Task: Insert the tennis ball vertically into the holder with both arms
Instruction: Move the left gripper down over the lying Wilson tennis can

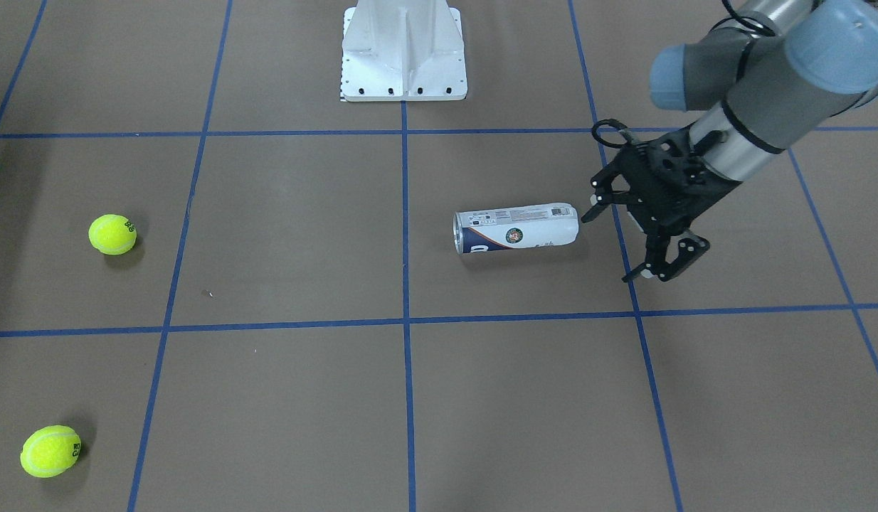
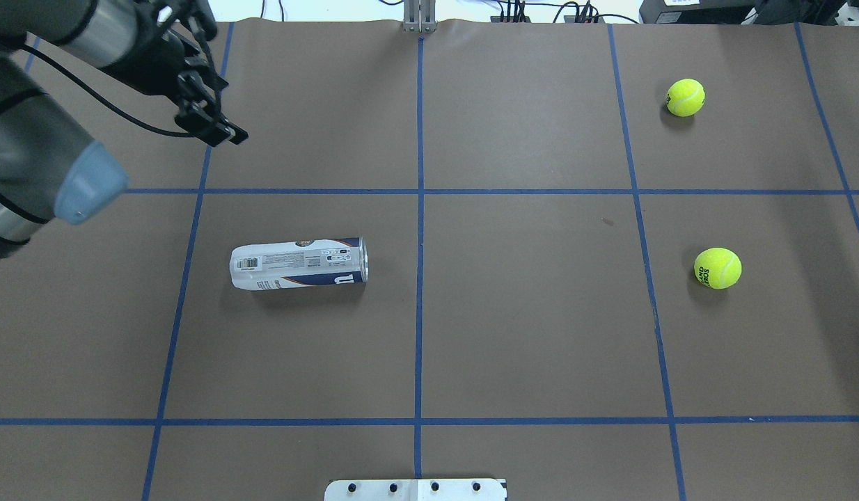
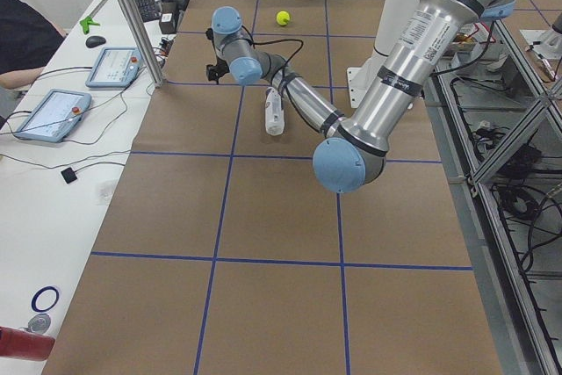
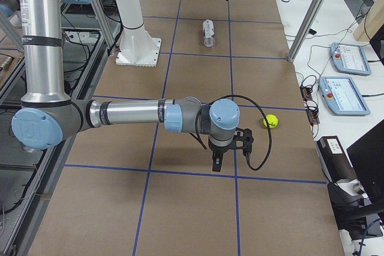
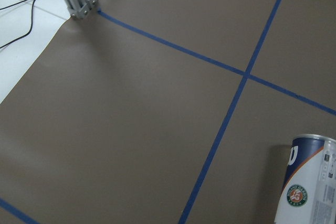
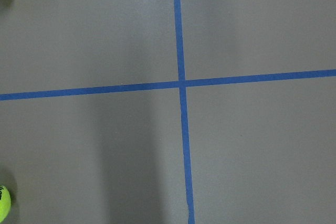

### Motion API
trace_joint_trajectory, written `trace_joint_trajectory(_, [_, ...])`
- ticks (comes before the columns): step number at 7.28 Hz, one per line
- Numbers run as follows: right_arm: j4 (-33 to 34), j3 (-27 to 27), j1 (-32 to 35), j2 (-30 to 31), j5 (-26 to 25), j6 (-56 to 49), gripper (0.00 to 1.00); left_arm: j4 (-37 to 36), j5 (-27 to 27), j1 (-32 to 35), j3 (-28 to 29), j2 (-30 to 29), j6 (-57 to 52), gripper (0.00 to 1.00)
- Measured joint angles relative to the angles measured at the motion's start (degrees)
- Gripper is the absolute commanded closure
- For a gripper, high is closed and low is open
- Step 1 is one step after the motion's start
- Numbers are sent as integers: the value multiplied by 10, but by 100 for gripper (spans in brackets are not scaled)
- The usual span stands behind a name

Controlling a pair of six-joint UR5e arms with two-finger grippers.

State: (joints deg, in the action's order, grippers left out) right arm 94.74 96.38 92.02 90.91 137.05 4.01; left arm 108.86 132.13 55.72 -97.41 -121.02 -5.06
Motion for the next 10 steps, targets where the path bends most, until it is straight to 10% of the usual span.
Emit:
trace_joint_trajectory(6, [0, -6, 0, 1, 1, 0, 1, -154, -181, -161, -5, -118, -29, 0])
trace_joint_trajectory(10, [0, -5, 0, 0, 0, 0, 1, -205, -192, -192, -5, -118, -37, 0])
